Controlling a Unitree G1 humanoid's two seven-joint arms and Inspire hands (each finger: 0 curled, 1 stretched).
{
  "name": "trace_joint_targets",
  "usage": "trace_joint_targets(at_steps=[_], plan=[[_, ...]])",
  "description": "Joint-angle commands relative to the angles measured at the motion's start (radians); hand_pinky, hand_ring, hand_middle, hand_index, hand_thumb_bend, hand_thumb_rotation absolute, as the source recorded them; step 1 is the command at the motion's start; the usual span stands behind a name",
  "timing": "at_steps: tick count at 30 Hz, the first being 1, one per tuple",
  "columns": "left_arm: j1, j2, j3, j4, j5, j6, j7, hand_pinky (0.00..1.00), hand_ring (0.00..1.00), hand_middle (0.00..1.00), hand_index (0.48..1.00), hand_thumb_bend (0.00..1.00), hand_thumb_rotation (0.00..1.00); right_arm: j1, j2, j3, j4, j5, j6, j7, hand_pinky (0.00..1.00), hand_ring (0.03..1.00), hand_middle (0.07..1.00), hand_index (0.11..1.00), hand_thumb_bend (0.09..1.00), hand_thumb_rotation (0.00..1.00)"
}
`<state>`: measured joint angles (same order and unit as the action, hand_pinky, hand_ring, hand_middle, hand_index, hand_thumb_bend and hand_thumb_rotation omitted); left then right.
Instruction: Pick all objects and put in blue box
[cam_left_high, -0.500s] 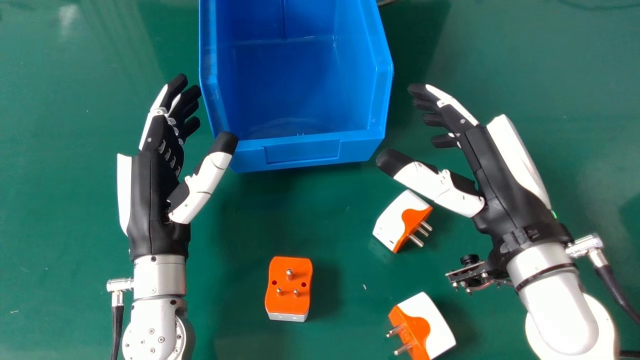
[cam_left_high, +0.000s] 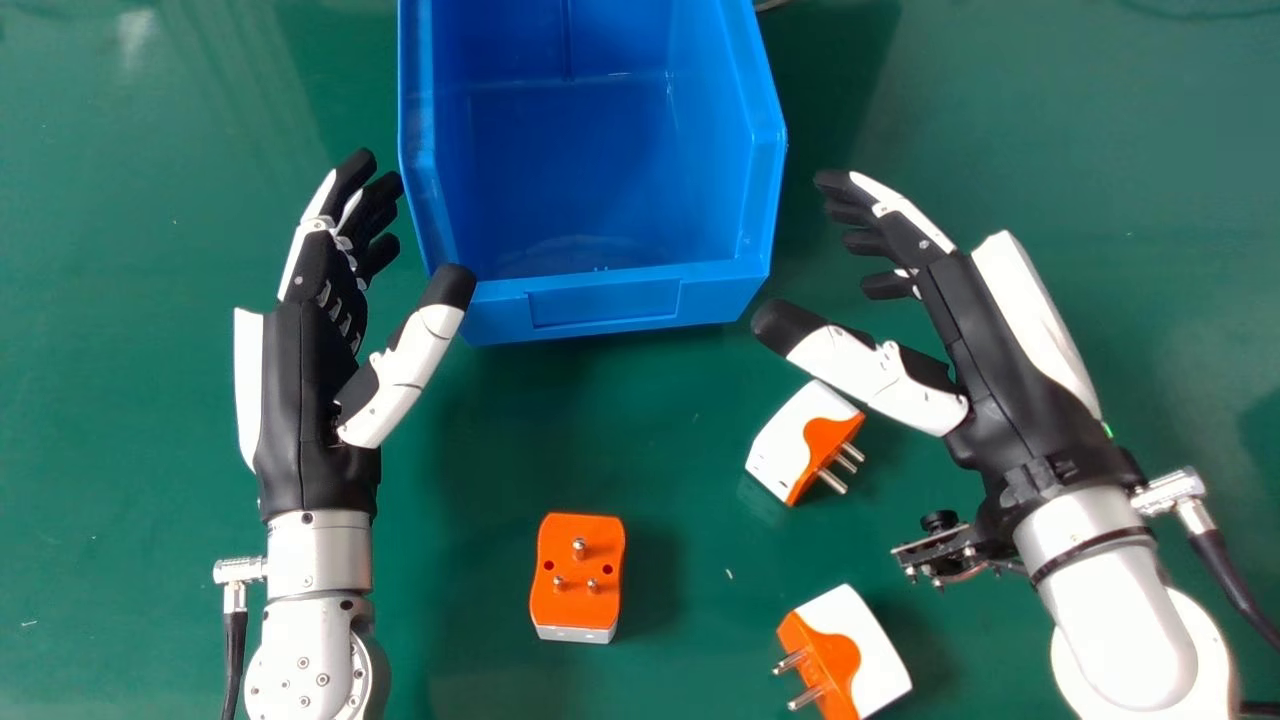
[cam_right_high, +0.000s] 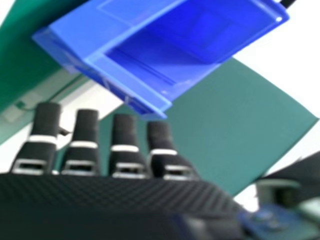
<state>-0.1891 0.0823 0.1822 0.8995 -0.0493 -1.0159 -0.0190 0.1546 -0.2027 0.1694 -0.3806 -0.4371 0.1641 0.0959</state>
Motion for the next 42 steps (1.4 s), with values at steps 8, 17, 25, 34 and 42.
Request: trace_joint_targets(at_steps=[8,17,25,34,42], plan=[[0.008,-0.008,-0.005,-0.01,0.004,-0.026,0.0,0.87,0.88,0.86,0.87,0.8,0.51,-0.001,-0.08,0.055,-0.068,-0.223,0.096,0.045,0.72,0.824,0.848,0.861,0.836,0.79],[0.008,-0.006,-0.003,-0.006,0.0,-0.027,-0.007,0.86,0.88,0.86,0.871,0.8,0.5,-0.05,-0.1,0.16,-0.118,-0.523,0.343,0.301,0.7,0.822,0.851,0.866,0.85,0.73],[0.0,-0.002,-0.003,-0.004,0.001,-0.027,-0.01,0.86,0.88,0.86,0.871,0.8,0.5,-0.086,-0.111,0.173,-0.113,-0.541,0.363,0.414,0.71,0.82,0.859,0.882,0.873,0.64],[-0.014,-0.002,0.0,0.002,-0.007,-0.025,-0.024,0.86,0.88,0.86,0.87,0.8,0.5,-0.107,-0.104,0.174,-0.095,-0.542,0.381,0.432,0.72,0.815,0.86,0.89,0.884,0.54],[-0.018,-0.003,0.0,-0.002,0.002,-0.023,-0.015,0.86,0.88,0.87,0.871,0.8,0.5,-0.121,-0.084,0.192,-0.085,-0.591,0.42,0.427,0.7,0.84,0.887,0.895,0.889,0.52]])
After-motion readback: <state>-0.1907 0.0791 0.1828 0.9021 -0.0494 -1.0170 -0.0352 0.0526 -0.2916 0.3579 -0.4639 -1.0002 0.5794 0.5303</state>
